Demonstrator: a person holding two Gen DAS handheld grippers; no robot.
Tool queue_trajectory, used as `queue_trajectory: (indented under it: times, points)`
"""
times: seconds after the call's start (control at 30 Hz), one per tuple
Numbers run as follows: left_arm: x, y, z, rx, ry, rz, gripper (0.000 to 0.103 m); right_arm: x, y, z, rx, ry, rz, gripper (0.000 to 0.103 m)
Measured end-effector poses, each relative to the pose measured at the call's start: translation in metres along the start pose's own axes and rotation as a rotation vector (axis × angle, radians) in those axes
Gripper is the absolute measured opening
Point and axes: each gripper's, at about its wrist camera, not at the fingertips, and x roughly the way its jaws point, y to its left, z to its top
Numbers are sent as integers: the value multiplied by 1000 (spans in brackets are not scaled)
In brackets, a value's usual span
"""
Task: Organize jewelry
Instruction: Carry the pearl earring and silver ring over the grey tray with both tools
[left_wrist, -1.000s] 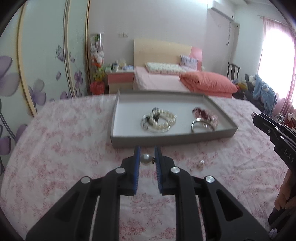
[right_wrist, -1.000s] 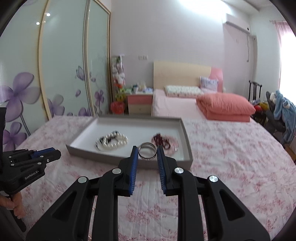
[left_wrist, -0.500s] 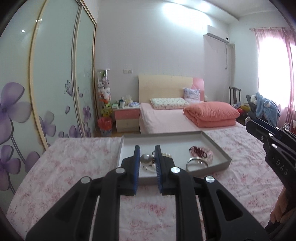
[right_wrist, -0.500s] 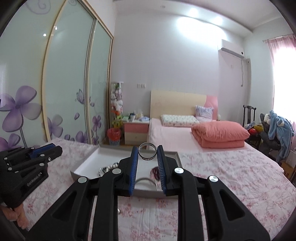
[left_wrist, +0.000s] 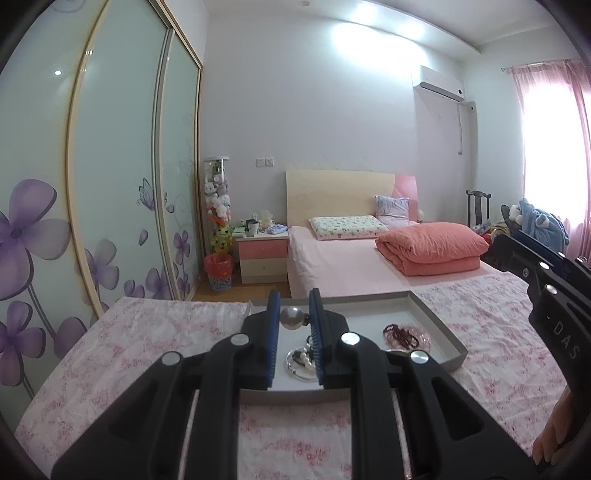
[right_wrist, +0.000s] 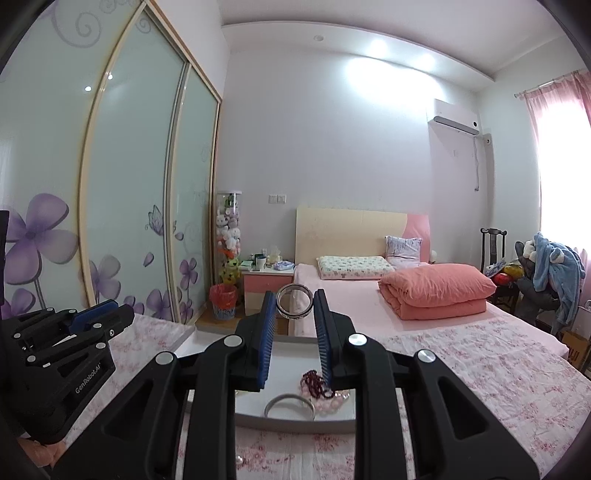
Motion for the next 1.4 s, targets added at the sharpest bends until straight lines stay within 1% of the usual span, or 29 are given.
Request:
queue_trajectory:
  times: [0.2, 0.4, 0.73, 0.87, 0.97, 1.13, 1.23, 1.27, 1.4]
  points:
    - [11, 0, 5, 1, -7, 10, 17, 10, 0, 4, 5, -12, -7, 22]
    - [20, -3, 9, 2, -12, 5, 17, 19, 0, 5, 12, -13, -11, 22]
    - [48, -9, 15, -8, 4, -14, 17, 43, -1, 3, 8, 10, -26, 22]
    - [63, -10, 16, -9, 7, -17, 17, 61, 1, 1, -3, 32, -40, 22]
    - [79, -10, 13, -9, 30, -33, 17, 79, 2, -8, 12, 89, -31, 22]
    - [115, -6, 0, -43, 121, -69, 17, 113, -5, -27, 55, 222, 10, 22]
    - [134, -3, -9, -55, 170, -80, 17, 138, -10, -42, 99, 331, 47, 22]
    - [142, -3, -13, -58, 197, -88, 17, 143, -10, -46, 108, 355, 52, 22]
    - [162, 1, -23, -71, 260, -100, 17, 166, -11, -66, 147, 474, 80, 22]
